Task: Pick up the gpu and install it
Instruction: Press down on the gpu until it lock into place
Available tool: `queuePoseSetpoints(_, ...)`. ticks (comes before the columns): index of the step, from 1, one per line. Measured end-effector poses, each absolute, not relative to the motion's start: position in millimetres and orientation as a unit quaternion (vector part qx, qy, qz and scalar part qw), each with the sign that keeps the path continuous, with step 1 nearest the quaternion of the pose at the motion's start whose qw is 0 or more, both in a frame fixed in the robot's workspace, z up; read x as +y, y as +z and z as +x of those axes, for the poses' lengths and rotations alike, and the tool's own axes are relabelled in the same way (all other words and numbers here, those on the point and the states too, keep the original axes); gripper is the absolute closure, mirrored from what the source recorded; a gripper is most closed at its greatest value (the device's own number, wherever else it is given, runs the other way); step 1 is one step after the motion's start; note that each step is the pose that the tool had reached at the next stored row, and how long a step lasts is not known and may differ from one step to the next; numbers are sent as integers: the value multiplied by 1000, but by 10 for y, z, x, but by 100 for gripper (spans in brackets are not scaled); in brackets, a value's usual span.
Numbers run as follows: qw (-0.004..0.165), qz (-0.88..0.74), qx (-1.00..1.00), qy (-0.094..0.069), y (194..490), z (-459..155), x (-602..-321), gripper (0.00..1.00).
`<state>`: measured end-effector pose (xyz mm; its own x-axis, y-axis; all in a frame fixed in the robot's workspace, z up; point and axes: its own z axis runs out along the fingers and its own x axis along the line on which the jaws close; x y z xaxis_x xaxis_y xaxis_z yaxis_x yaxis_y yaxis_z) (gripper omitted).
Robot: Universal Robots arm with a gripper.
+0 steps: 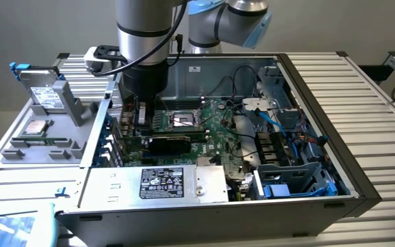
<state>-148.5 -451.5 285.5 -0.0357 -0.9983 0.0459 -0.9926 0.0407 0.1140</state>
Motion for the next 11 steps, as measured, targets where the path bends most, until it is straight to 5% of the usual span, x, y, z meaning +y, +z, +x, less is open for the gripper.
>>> queuePoseSetpoints(11,56,692,-719,-25,2843,-1520,-4489,86)
